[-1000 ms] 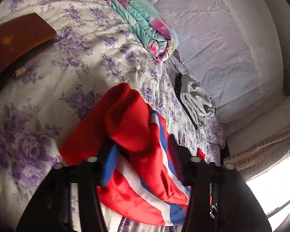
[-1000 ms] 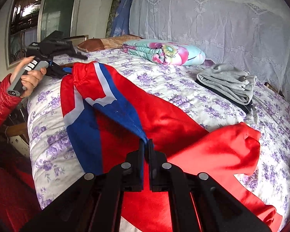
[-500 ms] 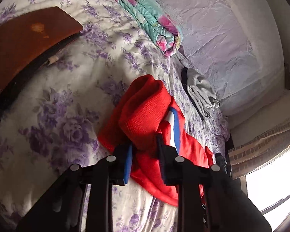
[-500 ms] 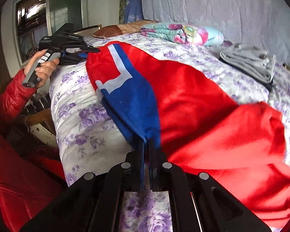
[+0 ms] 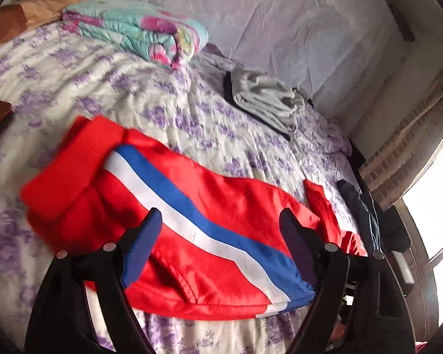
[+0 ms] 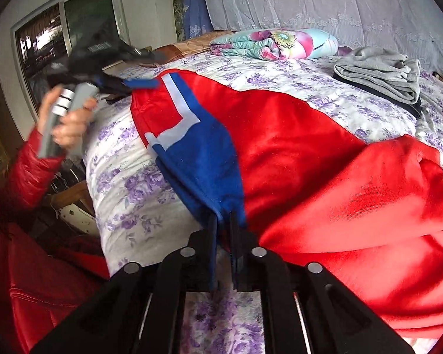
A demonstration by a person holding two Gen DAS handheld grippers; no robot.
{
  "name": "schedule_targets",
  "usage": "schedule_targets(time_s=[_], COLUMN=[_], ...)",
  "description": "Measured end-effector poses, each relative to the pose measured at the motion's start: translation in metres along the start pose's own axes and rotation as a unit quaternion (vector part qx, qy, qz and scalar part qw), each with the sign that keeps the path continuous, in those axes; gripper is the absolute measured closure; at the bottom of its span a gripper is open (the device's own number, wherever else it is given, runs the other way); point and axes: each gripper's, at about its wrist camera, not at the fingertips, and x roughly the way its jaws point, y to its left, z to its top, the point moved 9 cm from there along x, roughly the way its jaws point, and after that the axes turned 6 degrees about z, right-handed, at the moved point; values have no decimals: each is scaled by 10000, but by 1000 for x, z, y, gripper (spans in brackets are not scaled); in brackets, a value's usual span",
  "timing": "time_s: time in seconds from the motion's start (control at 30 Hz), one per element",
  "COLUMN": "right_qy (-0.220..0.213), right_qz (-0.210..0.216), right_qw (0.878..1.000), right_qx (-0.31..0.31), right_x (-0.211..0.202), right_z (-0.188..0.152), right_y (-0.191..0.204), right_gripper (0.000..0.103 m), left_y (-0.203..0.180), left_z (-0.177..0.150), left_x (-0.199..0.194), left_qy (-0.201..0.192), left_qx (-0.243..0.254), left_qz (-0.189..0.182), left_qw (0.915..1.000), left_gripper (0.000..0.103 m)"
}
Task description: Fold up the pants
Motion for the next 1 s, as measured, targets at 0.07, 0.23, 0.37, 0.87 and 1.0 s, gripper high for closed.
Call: schedule_targets(time_s=[0.07, 0.23, 0.37, 0.87, 1.0], right_qy=[-154, -986, -963, 236, -844], right_qz=[302, -656, -2455, -2788, -2410], right_qw=[9991, 9856, 9260, 9169, 9104], right_qx=[266, 1207, 2702, 2845, 3257], right_x=[-13, -63, -67, -18, -96], right_z=[7, 60, 79, 46, 27], right_y=[3, -52, -147, -188, -167], right_gripper=[49, 16, 3, 90, 91], left_y=[10, -11, -13, -13, -13], left_z=[-8, -29, -30, -30, -30], left_x=[26, 37, 44, 38, 37], left_qy=[138, -163, -51, -159, -163], left_qx=[-12, 1410, 1701, 1587, 1585], left_qz=[180, 869, 1210, 803, 807], left_qw=[9997, 9861, 9780, 9839, 9839], left_gripper=[21, 4, 4, 4, 4])
